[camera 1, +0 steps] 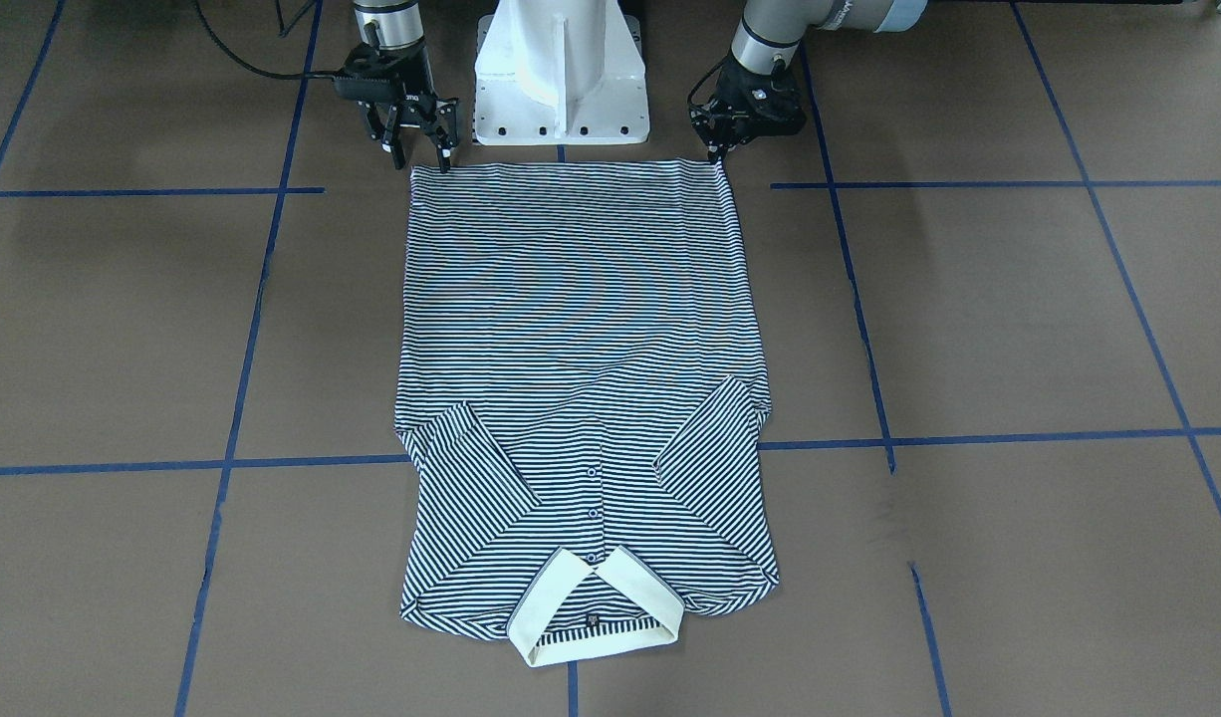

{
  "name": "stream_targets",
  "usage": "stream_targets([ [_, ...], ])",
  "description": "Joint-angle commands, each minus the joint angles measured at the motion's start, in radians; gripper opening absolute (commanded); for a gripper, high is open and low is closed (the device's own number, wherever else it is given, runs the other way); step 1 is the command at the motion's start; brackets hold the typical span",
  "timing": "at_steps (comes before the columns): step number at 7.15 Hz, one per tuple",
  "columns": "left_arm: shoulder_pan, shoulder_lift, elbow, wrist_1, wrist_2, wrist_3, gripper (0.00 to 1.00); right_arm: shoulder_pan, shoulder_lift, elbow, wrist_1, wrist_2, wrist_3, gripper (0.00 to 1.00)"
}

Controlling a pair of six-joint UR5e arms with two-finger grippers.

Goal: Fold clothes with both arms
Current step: 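Lift the hem with both grippers and fold it toward the collar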

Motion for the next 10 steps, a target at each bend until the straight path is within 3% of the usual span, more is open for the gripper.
stream_targets([
  [1,0.0,0.002,0.0,0.0,0.0,0.0,0.0,-0.002,-0.001,-0.002,0.0,-0.001,-0.001,0.22],
  [2,0.0,0.001,0.0,0.0,0.0,0.0,0.0,-0.004,-0.003,-0.002,0.0,0.0,-0.001,0.01],
  [5,-0.001,-0.002,-0.003,0.0,-0.001,0.0,0.0,-0.001,-0.001,0.026,-0.017,0.002,-0.006,0.0],
  [6,-0.012,0.007,-0.079,0.035,-0.01,0.009,0.0,0.004,-0.003,0.116,-0.096,0.012,-0.01,0.0],
  [7,-0.011,-0.005,-0.239,0.228,-0.033,0.014,0.0,0.002,0.002,0.264,-0.246,0.049,-0.012,0.0],
  [8,-0.012,-0.04,-0.409,0.44,-0.123,0.014,0.0,0.004,0.009,0.426,-0.399,0.108,-0.012,0.0],
  [9,-0.02,-0.141,-0.533,0.639,-0.16,0.014,0.0,-0.001,0.014,0.574,-0.533,0.141,-0.012,0.0],
  [10,-0.081,-0.282,-0.564,0.782,-0.206,0.015,0.0,0.053,0.067,0.618,-0.595,0.229,-0.012,0.0],
])
